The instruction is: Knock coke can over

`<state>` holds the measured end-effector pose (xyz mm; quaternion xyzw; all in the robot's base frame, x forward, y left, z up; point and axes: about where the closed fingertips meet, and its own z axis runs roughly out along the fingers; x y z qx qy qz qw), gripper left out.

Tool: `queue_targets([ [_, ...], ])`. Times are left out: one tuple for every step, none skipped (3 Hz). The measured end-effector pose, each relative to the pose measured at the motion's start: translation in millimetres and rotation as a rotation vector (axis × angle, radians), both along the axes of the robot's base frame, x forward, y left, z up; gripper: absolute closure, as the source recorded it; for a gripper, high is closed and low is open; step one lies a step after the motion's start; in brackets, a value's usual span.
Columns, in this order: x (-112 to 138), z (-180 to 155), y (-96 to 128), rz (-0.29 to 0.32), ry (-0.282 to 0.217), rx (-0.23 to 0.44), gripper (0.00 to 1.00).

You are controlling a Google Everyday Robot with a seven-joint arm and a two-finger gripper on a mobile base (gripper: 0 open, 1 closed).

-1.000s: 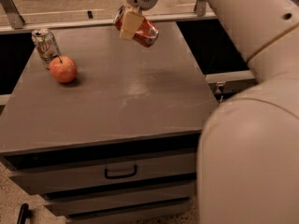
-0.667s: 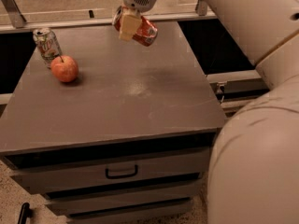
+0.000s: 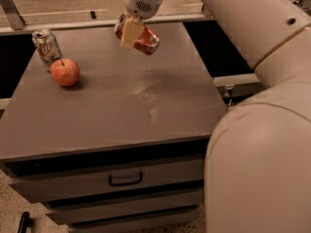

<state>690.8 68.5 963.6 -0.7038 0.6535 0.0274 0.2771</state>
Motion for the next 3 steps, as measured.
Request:
queue_targets([
  [12.2,-50.6,30.9,0.090,0.104,-0.048,0.07],
  [12.8,-52.6,31.3,0.087,0.106,-0.046,0.00],
  [12.8,-52.7,31.4,0.087,0.106,-0.046,0.00],
])
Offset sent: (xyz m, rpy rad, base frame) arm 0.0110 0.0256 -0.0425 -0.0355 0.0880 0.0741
